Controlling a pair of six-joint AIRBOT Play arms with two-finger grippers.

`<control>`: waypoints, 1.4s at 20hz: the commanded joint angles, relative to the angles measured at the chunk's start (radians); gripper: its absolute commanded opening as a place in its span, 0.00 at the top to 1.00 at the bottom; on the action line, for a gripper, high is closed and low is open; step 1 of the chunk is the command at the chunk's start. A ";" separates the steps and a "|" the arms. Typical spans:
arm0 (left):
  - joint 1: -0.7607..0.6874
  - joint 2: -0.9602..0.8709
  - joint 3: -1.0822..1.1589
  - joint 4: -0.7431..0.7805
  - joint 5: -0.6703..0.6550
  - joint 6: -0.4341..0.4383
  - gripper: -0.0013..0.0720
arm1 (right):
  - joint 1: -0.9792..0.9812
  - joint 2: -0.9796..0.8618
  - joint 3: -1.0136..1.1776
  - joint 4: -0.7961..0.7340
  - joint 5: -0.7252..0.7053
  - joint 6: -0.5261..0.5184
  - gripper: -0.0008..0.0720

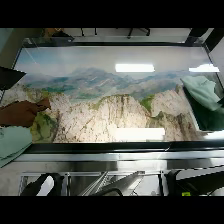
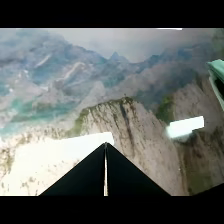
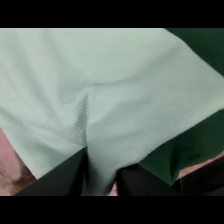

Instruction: Fold the shirts.

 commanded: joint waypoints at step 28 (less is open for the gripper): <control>-0.339 0.148 -0.334 0.045 0.025 -0.071 0.96 | 0.883 0.385 -0.671 0.325 -0.272 -0.158 0.96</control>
